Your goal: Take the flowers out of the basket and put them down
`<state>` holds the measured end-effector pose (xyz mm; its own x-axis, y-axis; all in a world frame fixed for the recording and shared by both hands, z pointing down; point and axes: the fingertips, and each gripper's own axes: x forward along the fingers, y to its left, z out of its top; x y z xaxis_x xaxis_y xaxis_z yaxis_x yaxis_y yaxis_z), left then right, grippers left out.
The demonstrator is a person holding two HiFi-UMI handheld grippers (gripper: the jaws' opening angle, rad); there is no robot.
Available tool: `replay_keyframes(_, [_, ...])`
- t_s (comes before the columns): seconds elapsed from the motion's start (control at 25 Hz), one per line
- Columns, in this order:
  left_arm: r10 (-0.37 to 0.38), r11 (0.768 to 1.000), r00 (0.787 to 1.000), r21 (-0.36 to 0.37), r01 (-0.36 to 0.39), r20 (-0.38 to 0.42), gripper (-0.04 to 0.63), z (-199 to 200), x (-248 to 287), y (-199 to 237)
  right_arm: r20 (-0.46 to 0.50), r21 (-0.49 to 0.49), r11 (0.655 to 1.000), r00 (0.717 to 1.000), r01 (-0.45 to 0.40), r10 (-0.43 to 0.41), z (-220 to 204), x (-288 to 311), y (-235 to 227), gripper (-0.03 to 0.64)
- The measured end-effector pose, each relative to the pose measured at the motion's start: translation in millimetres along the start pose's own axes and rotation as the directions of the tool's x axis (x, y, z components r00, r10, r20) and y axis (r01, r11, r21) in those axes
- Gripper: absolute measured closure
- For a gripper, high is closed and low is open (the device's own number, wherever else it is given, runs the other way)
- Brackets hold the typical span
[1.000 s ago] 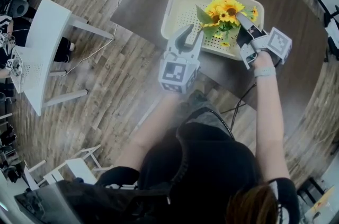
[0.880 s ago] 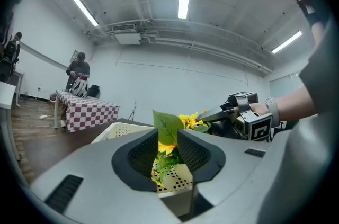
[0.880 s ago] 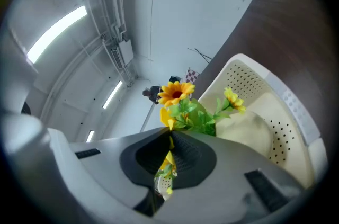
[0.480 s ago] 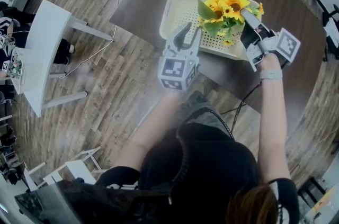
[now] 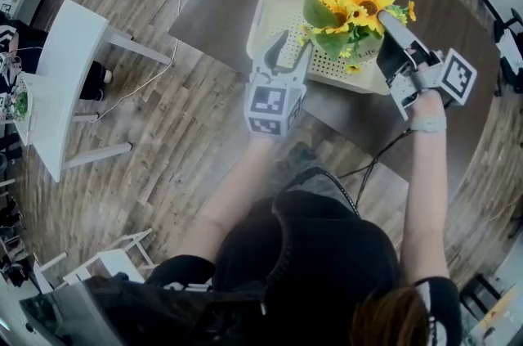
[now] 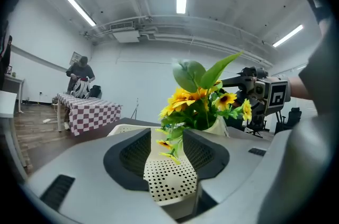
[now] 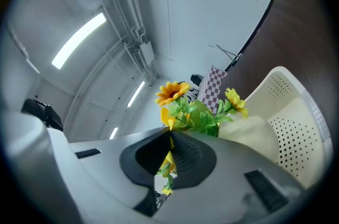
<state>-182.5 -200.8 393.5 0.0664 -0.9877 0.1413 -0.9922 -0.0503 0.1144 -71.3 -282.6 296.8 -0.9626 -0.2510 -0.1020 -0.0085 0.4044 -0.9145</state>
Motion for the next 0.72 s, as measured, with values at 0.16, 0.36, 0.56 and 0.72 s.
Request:
replay_keyframes(0.16, [-0.006, 0.999, 1.0, 0.033, 0.005, 0.022, 0.414, 8, 4, 0, -0.029, -0.015, 1.0, 0.999, -0.024, 0.024, -4, -4, 15, 0.617])
replay_keyframes(0.36, [-0.031, 0.996, 0.999, 0.085, 0.027, 0.036, 0.402, 15, 5, -7, -0.083, -0.029, 0.998, 0.995, -0.059, 0.056, -13, -9, 35, 0.617])
replay_keyframes(0.56, [-0.054, 0.99, 0.997, 0.135, 0.046, 0.062, 0.385, 19, 6, -9, -0.129, -0.039, 0.996, 0.989, -0.077, 0.071, -22, -9, 43, 0.617])
replay_keyframes(0.72, [-0.067, 0.983, 0.994, 0.176, 0.052, 0.082, 0.385, 29, 3, -14, -0.163, -0.039, 0.996, 0.984, -0.078, 0.071, -26, -11, 42, 0.617])
